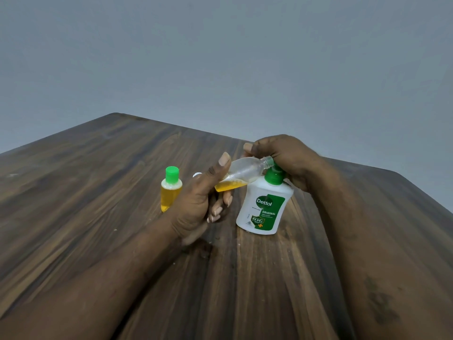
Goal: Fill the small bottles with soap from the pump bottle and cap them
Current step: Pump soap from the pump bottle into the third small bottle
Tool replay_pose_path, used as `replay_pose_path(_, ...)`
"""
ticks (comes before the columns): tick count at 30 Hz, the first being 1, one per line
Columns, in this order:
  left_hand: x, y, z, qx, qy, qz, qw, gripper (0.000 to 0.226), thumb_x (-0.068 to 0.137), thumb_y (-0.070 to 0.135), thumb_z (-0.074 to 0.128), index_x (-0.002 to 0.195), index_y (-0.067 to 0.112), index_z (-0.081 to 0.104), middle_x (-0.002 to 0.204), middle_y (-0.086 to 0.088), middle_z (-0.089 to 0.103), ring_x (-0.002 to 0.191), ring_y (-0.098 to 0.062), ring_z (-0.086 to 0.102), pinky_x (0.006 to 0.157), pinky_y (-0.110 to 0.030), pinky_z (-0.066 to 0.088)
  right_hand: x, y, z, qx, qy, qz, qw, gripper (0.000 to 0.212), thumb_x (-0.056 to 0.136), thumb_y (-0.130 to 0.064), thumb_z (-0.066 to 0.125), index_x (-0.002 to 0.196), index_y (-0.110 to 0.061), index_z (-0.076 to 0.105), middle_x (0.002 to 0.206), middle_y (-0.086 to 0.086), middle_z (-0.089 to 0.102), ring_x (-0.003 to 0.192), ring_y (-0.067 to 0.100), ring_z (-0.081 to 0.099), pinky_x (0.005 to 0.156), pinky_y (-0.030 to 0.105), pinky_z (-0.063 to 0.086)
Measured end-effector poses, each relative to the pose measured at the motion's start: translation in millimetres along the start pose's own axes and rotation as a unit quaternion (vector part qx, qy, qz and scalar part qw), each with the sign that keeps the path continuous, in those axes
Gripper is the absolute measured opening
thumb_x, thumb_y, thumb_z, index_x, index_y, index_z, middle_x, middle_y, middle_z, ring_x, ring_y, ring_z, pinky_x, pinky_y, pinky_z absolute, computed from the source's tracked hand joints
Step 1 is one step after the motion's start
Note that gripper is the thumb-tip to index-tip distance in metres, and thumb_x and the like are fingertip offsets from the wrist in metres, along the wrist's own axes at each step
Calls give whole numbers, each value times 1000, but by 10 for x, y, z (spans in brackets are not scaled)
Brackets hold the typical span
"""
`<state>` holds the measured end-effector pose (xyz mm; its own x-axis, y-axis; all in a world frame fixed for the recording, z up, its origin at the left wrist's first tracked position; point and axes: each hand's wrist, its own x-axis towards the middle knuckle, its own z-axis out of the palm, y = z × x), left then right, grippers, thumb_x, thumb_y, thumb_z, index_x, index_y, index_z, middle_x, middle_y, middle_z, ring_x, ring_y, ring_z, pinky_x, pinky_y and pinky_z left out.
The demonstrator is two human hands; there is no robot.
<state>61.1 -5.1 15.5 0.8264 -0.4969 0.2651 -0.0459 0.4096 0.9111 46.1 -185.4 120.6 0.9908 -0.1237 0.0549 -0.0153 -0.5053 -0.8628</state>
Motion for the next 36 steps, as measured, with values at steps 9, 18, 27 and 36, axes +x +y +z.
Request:
replay_pose_path(9, -18, 43, 45, -19, -9, 2, 1000, 50, 98, 52, 56, 74, 9, 46, 47, 5, 46, 37, -6, 39, 39, -17, 33, 3, -33, -70, -30, 9, -50, 998, 27, 99, -34, 68, 82, -17, 81, 85, -5, 78, 88, 21, 67, 89, 50, 55)
replay_pose_path(18, -5, 12, 5, -2, 0, 7, 1000, 43, 97, 56, 56, 76, 19, 51, 49, 10, 48, 38, -4, 41, 40, -17, 35, -5, 25, 1, 27, -14, 7, 1000, 22, 90, -28, 78, 71, -17, 82, 92, 14, 75, 89, 30, 63, 88, 46, 51)
replay_pose_path(27, 5, 21, 49, -7, -11, 17, 1000, 52, 100, 54, 53, 75, 8, 47, 47, 6, 47, 38, -6, 42, 40, -17, 35, 15, -29, -78, -9, -2, -55, 998, 25, 95, -36, 73, 85, -15, 80, 79, -5, 76, 82, 20, 63, 82, 43, 52)
replay_pose_path(36, 38, -39, -20, 4, -8, 17, 1000, 49, 97, 53, 49, 75, 8, 47, 49, 3, 43, 39, -10, 38, 41, -21, 33, 22, 25, -8, 21, -14, 6, 1000, 22, 91, -30, 77, 73, -18, 81, 95, 12, 78, 91, 31, 66, 94, 50, 54)
